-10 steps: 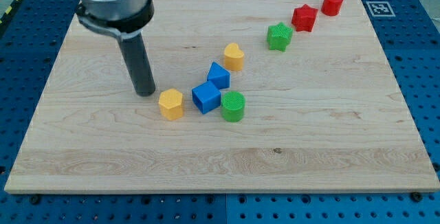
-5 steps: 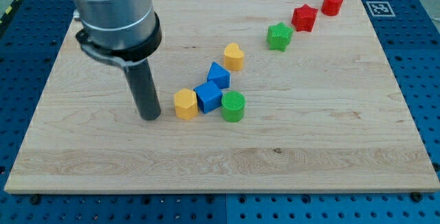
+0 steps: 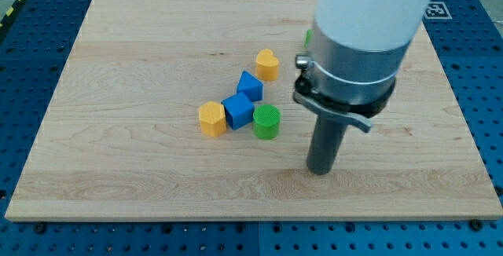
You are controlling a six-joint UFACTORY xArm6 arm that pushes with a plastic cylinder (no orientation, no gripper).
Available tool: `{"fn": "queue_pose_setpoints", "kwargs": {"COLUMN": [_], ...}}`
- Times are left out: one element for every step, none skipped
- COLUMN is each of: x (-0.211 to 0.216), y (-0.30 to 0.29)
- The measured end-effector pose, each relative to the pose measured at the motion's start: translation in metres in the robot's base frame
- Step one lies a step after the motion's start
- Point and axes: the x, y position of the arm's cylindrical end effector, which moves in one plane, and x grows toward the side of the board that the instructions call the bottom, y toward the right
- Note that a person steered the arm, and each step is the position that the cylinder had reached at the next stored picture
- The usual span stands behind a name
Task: Slide the green circle towards down
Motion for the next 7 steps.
{"fn": "queue_pose_setpoints", "kwargs": {"x": [-0.035,-0.074,-0.078,-0.088,-0.088,-0.072,-0.043], "y": [0.003,0.0,-0.001,-0.024,-0.047,-0.048,-0.048]}}
